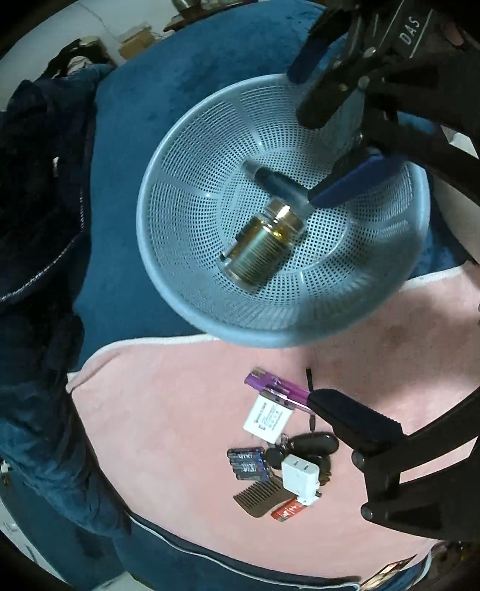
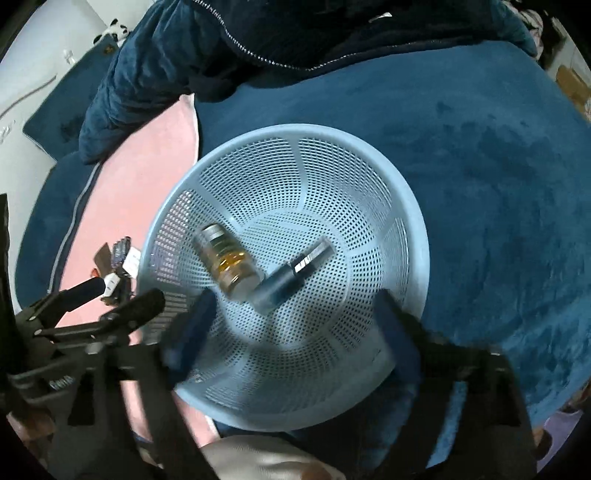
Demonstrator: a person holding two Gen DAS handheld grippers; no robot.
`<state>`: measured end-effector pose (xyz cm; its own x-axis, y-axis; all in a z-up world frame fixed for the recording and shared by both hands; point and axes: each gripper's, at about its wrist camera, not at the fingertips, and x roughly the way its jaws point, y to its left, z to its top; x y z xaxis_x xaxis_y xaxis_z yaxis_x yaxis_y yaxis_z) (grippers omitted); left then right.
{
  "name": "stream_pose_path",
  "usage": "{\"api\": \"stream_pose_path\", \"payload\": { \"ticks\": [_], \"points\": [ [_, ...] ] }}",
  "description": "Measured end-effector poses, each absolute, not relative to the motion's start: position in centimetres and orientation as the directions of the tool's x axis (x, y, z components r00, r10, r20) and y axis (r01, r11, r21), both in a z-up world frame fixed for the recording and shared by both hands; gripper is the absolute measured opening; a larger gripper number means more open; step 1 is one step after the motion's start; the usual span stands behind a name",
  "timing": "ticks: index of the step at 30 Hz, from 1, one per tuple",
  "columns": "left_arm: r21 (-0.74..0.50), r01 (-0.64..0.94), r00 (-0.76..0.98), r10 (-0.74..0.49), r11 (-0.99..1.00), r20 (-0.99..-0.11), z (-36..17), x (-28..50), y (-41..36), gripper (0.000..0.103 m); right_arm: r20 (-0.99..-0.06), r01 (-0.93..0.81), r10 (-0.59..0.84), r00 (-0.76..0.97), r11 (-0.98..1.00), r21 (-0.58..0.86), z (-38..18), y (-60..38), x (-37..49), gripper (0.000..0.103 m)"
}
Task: Organize rigid objects
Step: 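Open both grippers to drop the jar and spray bottle into the basket, then move both grippers back toward the remaining items on the blanket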
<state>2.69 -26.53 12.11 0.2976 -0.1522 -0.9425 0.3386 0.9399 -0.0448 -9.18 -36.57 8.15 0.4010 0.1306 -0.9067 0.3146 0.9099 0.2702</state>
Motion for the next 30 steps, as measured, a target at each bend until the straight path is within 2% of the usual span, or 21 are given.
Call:
{"api": "stream_pose_path", "payload": {
  "ticks": [6,17,30],
  "points": [
    [-0.025,0.329,0.321,-0.136,0.944,-0.937,12.9,2.0,-25.1,0.1,-0.909,0.32,0.097,0.404,0.916,0.24,8.6,-35.4,-10.1,0.103],
    [-0.048,0.28,0.351,-0.149,0.959,-0.924,14.3,0.7,-20.8,0.102,-0.913,0.303,0.054,0.404,0.934,0.189,9.4,-32.1,-8.4,0.103],
    [-0.072,0.136,0.367,-0.118,0.988,-0.923,13.2,1.3,-10.2,0.102,-0.912,0.19,0.071,0.404,0.969,0.16,10.3,-24.0,-2.8,0.103]
  ]
}}
